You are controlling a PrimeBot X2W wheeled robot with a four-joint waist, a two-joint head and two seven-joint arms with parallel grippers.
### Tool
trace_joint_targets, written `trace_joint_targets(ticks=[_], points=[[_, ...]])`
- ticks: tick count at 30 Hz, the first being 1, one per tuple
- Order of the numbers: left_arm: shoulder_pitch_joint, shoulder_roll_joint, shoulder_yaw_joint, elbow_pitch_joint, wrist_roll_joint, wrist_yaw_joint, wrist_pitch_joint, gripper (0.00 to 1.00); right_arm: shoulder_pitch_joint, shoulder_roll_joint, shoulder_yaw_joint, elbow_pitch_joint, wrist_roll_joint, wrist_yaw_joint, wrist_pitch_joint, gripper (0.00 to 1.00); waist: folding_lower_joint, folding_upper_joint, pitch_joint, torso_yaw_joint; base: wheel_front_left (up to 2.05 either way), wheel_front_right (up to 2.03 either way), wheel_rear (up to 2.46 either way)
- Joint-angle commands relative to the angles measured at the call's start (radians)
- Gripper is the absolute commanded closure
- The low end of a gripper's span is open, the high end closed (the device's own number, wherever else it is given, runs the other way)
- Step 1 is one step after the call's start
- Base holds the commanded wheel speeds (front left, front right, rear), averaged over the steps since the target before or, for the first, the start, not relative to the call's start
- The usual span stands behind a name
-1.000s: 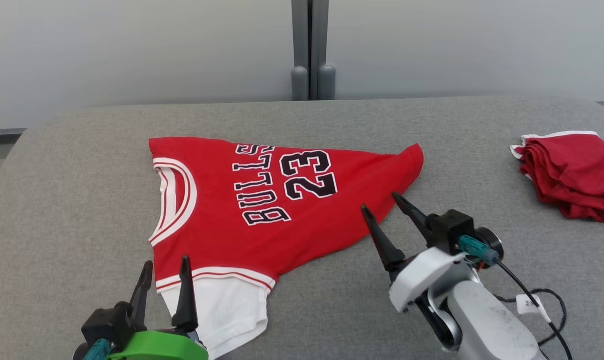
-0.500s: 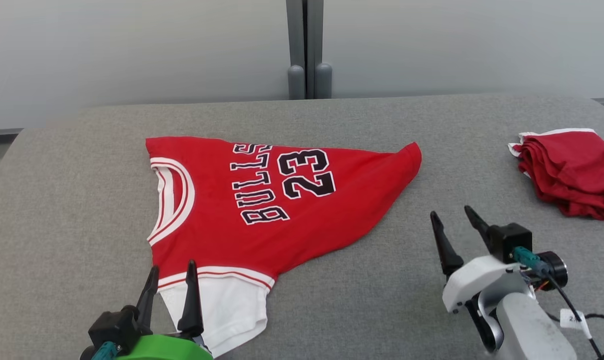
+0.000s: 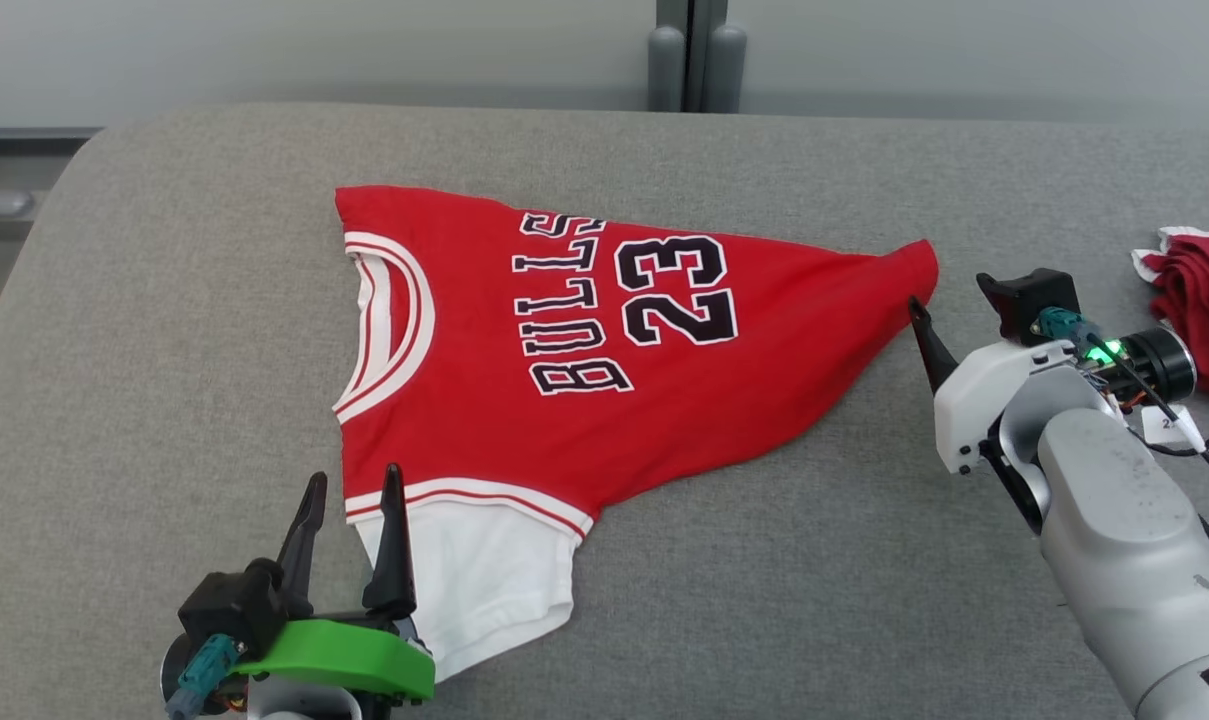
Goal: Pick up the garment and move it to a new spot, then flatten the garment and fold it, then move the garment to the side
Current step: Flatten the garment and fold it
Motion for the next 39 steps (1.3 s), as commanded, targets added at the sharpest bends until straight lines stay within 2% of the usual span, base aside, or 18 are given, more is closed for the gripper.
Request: trace_joint_targets(ticks=[1,6,11,12,13,16,17,22,29,34,39], points=[[-0.021,0.002,0.001,-0.003,-0.009,-0.001,0.000,0.00,-0.023,-0.018,0.025,0.024,0.015,-0.002,0.008,0.00,0.0000,-0.0001,0.059,0.049,0.00,0.00,0.00],[-0.041,0.002,-0.008,-0.007,-0.017,0.002,0.000,0.00,-0.095,-0.055,0.169,0.100,0.112,-0.002,0.030,0.00,0.0000,-0.0001,0.095,0.068,0.00,0.00,0.00],[-0.050,0.002,-0.011,-0.009,-0.015,0.006,0.000,0.00,-0.125,-0.094,0.368,0.090,0.262,-0.002,0.070,0.02,0.0000,-0.0001,0.108,0.070,0.00,0.00,0.00],[-0.052,0.002,-0.010,-0.008,-0.015,0.006,0.000,0.00,-0.128,-0.100,0.397,0.080,0.294,-0.002,0.077,0.51,0.0000,-0.0001,0.108,0.069,0.00,0.00,0.00],[-0.052,0.002,-0.009,-0.006,-0.014,0.006,0.000,0.00,-0.127,-0.107,0.431,0.065,0.335,-0.002,0.085,0.65,0.0000,-0.0001,0.107,0.066,0.00,0.00,0.00],[-0.049,0.002,-0.005,-0.005,-0.011,0.006,0.000,0.00,-0.127,-0.138,0.515,0.027,0.432,-0.002,0.106,0.96,0.0000,-0.0001,0.104,0.054,0.00,0.00,0.00],[-0.048,0.002,-0.004,-0.004,-0.010,0.006,0.000,0.00,-0.127,-0.152,0.546,0.014,0.463,-0.002,0.112,1.00,0.0000,-0.0001,0.103,0.050,0.00,0.00,0.00],[-0.055,0.002,-0.001,-0.004,-0.005,0.003,0.000,0.00,-0.139,-0.188,0.650,-0.018,0.563,-0.002,0.105,1.00,0.0000,-0.0001,0.102,0.034,0.00,0.00,0.00],[-0.041,0.002,0.009,-0.001,-0.001,0.001,0.000,0.00,-0.167,-0.213,0.748,-0.036,0.622,-0.002,0.009,1.00,0.0000,-0.0001,0.090,0.014,0.00,0.00,0.00],[-0.031,0.002,0.012,0.001,0.003,-0.002,0.000,0.00,-0.186,-0.217,0.776,-0.066,0.633,-0.002,-0.058,1.00,0.0000,-0.0001,0.071,0.005,0.00,0.00,0.00],[-0.009,0.002,0.022,-0.001,0.005,0.002,0.000,0.00,-0.157,-0.227,0.747,-0.169,0.605,-0.002,-0.089,1.00,0.0000,-0.0001,0.039,-0.007,0.00,0.00,0.00]])
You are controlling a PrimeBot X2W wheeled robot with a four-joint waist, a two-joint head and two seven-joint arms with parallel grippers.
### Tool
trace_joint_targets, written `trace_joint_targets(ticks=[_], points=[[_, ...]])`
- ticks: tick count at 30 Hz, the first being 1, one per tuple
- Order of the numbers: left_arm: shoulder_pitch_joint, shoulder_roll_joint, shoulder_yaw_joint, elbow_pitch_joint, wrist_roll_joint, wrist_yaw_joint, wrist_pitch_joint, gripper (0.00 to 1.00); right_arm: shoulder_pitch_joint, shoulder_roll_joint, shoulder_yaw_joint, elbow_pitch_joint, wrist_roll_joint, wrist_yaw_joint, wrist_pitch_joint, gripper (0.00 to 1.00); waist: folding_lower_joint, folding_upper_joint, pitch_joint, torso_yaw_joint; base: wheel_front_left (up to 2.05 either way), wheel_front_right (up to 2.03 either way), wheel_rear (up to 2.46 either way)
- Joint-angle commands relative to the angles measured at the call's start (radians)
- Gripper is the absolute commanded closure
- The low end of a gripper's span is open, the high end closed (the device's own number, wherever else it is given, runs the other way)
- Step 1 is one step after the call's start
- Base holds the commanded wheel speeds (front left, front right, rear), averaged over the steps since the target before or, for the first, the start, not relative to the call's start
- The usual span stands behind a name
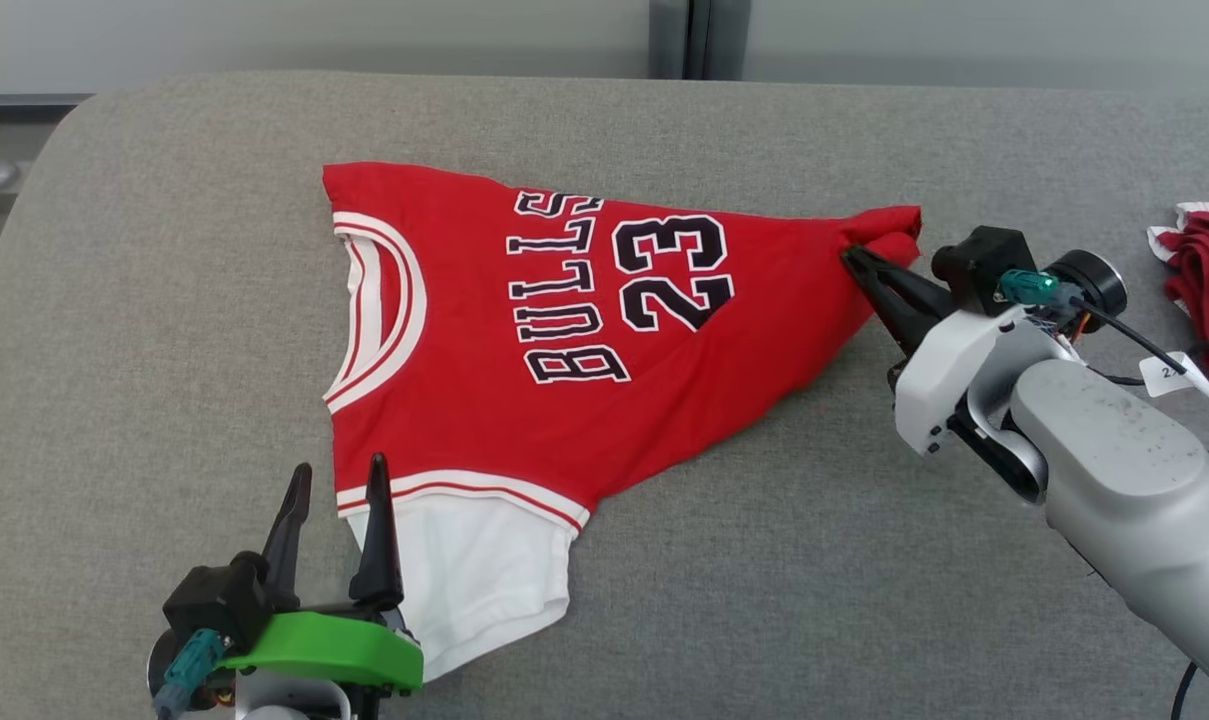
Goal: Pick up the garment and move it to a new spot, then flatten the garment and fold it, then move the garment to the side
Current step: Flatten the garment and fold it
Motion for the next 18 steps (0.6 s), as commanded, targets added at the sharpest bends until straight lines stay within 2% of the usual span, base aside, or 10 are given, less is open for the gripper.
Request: trace_joint_targets(ticks=[1,7,10,14,18], points=[[0.016,0.003,0.006,-0.004,0.005,0.003,0.000,0.00,0.026,-0.008,-0.014,-0.039,-0.017,-0.002,-0.008,1.00,0.0000,0.0000,-0.020,-0.011,0.00,0.00,0.00],[0.038,0.003,0.018,-0.016,0.008,0.006,0.000,0.00,0.099,-0.039,-0.118,-0.256,-0.106,-0.002,-0.009,1.00,0.0000,0.0000,-0.051,-0.022,0.00,0.00,0.00],[0.038,0.003,0.012,-0.019,0.008,0.002,0.000,0.00,0.124,-0.037,-0.149,-0.320,-0.134,-0.002,0.041,1.00,0.0000,0.0000,-0.051,-0.012,0.00,0.00,0.00],[0.019,0.003,-0.003,-0.028,-0.004,0.002,0.000,0.00,0.133,-0.011,-0.162,-0.330,-0.151,-0.002,0.131,1.00,0.0000,0.0000,-0.028,0.022,0.00,0.00,0.00],[-0.002,0.003,-0.016,-0.034,-0.019,0.005,0.000,0.00,0.093,0.020,-0.129,-0.254,-0.150,-0.002,0.201,1.00,0.0000,0.0000,0.007,0.063,0.00,0.00,0.00]])
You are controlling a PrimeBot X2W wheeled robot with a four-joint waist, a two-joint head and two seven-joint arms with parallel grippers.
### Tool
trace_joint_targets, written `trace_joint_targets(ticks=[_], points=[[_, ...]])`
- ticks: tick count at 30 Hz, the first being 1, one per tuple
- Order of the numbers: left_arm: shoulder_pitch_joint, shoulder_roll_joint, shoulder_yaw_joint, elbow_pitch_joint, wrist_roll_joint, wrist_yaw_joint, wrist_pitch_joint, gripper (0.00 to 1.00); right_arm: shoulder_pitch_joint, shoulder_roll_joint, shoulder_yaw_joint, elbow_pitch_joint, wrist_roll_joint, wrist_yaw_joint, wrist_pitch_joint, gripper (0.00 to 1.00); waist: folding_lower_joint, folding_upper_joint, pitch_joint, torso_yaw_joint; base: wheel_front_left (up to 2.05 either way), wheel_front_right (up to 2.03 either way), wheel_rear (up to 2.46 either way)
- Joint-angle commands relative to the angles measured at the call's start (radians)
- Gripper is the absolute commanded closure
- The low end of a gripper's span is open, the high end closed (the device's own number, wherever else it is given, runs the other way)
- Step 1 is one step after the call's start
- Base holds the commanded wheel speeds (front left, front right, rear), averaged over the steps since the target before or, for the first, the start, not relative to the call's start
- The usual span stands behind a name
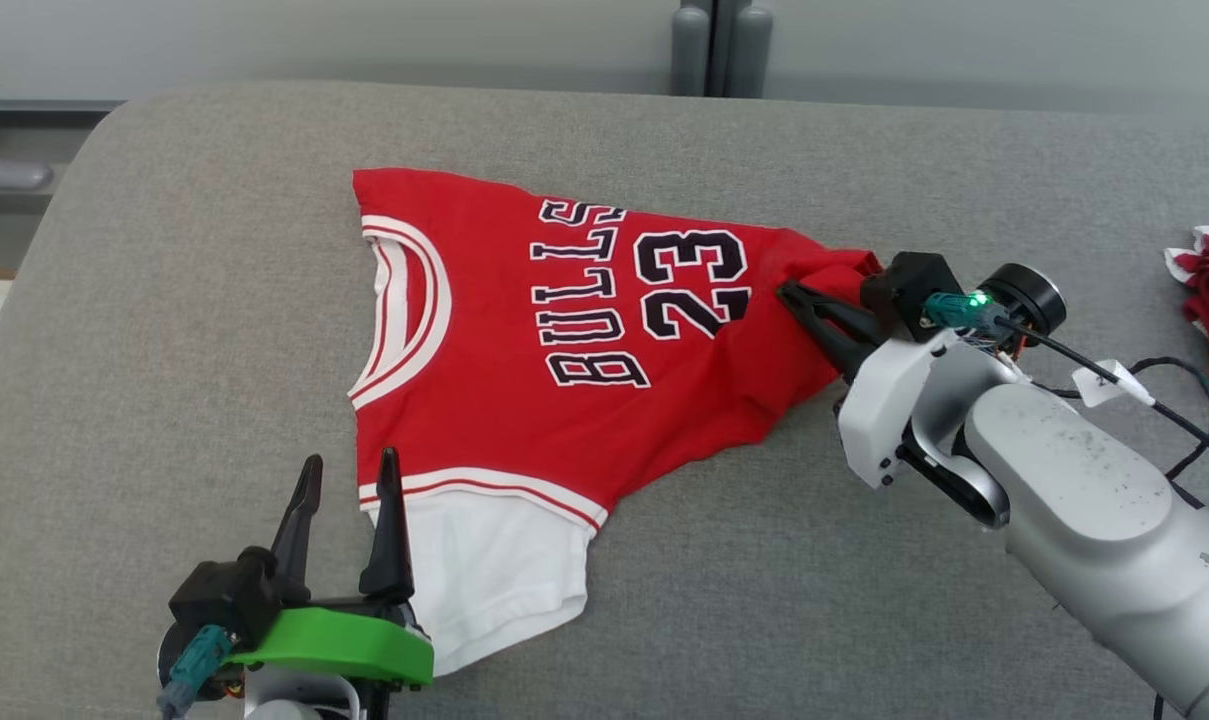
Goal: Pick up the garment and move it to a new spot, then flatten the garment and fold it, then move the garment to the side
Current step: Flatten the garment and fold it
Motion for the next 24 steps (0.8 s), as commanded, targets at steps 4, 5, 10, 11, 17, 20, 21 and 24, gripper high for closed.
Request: trace_joint_targets(ticks=[4,5,10,11,17,20,21,24], points=[[-0.032,0.002,-0.012,-0.004,-0.023,0.006,0.000,0.00,-0.064,0.042,0.049,0.118,0.002,-0.002,0.009,1.00,0.0000,-0.0001,0.068,0.072,0.00,0.00,0.00],[-0.036,0.002,-0.015,-0.004,-0.025,0.007,0.000,0.00,-0.078,0.058,0.058,0.151,0.005,-0.002,0.001,1.00,0.0000,-0.0001,0.076,0.080,0.00,0.00,0.00],[-0.050,0.002,-0.021,-0.003,-0.038,0.012,0.000,0.00,-0.122,0.130,0.099,0.276,0.017,-0.002,-0.057,0.52,0.0000,-0.0001,0.097,0.093,0.00,0.00,0.00],[-0.052,0.002,-0.023,-0.005,-0.039,0.016,0.000,0.00,-0.131,0.143,0.112,0.303,0.021,-0.002,-0.077,0.00,0.0000,-0.0001,0.099,0.093,0.00,0.00,0.00],[-0.041,0.002,-0.020,-0.003,-0.036,0.021,0.000,0.00,-0.145,0.166,0.133,0.351,0.045,-0.002,-0.177,0.00,0.0000,-0.0001,0.089,0.060,0.00,0.00,0.00],[-0.031,0.003,-0.015,-0.002,-0.029,0.020,0.000,0.00,-0.124,0.164,0.110,0.331,0.053,-0.002,-0.202,0.00,0.0000,-0.0001,0.073,0.036,0.00,0.00,0.00],[-0.026,0.003,-0.013,-0.001,-0.026,0.019,0.000,0.00,-0.109,0.160,0.094,0.317,0.057,-0.002,-0.205,0.00,0.0000,-0.0001,0.066,0.027,0.00,0.00,0.00],[-0.016,0.003,-0.009,-0.001,-0.017,0.017,0.000,0.00,-0.077,0.141,0.045,0.277,0.061,-0.002,-0.210,0.00,0.0000,-0.0001,0.051,0.005,0.00,0.00,0.00]])
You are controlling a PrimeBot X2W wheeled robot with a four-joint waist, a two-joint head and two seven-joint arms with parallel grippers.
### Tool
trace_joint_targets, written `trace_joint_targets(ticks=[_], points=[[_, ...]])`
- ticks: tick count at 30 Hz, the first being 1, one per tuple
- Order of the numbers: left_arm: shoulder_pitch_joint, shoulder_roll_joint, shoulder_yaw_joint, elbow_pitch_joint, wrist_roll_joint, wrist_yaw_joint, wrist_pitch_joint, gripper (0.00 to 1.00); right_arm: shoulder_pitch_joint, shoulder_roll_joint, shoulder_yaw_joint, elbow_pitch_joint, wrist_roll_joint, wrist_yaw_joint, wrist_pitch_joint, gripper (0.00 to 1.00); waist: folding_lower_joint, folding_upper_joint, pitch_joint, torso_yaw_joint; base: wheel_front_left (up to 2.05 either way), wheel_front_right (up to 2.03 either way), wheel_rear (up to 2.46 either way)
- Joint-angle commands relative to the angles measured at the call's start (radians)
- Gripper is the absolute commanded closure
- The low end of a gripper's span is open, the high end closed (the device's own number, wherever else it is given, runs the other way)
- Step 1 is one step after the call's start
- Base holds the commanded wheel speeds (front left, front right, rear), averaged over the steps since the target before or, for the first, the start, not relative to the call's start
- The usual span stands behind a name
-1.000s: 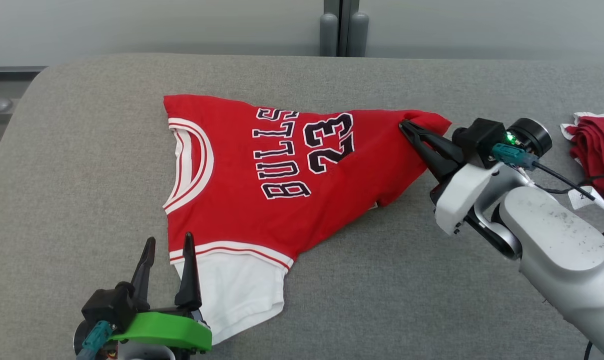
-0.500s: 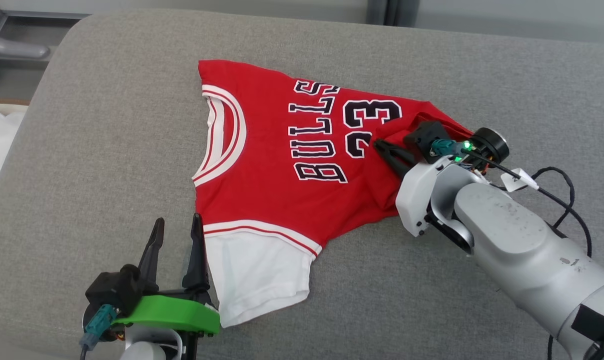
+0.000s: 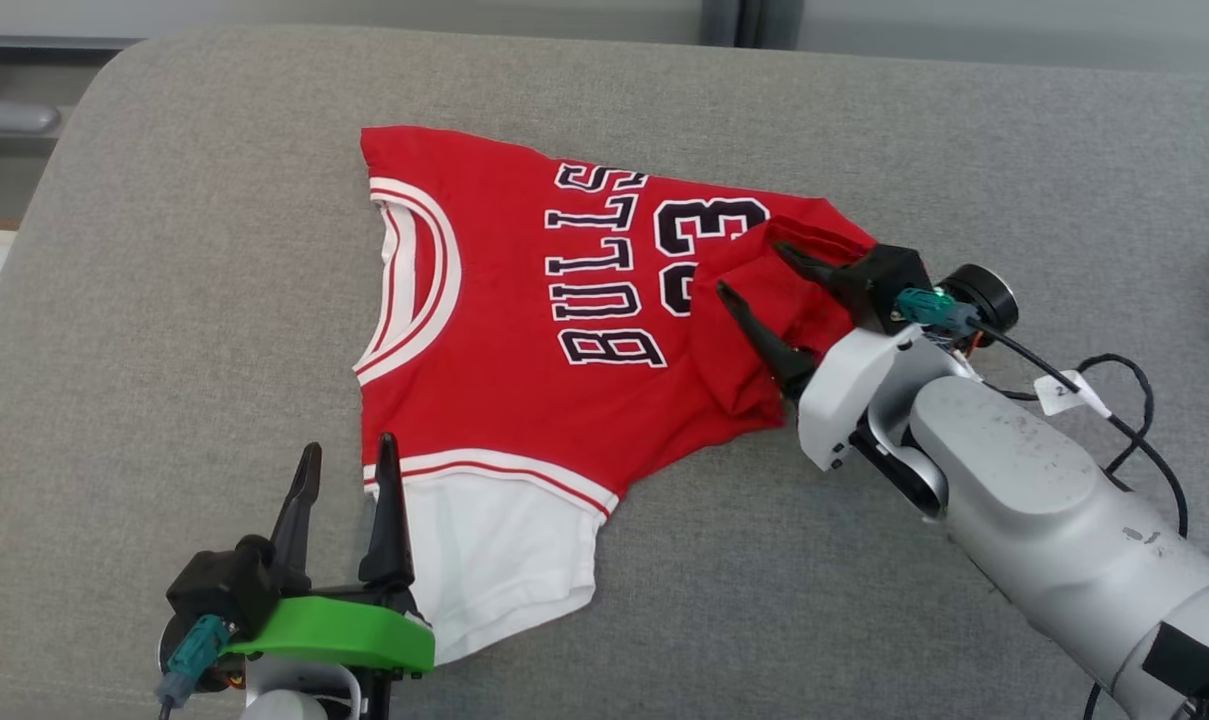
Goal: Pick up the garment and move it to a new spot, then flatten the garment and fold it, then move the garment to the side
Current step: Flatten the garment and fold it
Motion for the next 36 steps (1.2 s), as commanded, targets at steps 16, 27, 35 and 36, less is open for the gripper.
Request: trace_joint_targets(ticks=[16,27,35,36], points=[[0.007,0.003,-0.015,0.015,0.023,-0.018,0.000,0.00,0.105,0.008,-0.088,0.048,0.073,-0.002,0.025,0.00,0.0000,0.0000,-0.012,0.001,0.00,0.00,0.00],[0.001,0.003,-0.011,0.012,0.014,-0.012,0.000,0.00,0.036,0.040,-0.051,0.107,0.154,-0.002,0.018,0.00,0.0000,0.0000,-0.003,0.030,0.00,0.00,0.00],[-0.007,0.003,-0.010,0.013,0.010,-0.010,0.000,0.00,-0.020,0.054,-0.015,0.147,0.167,-0.002,0.006,1.00,0.0000,0.0000,-0.001,0.020,0.00,0.00,0.00],[-0.007,0.003,-0.007,0.013,0.010,-0.011,0.000,0.00,-0.022,0.055,-0.011,0.149,0.170,-0.002,0.004,1.00,0.0000,0.0000,-0.002,0.016,0.00,0.00,0.00]])
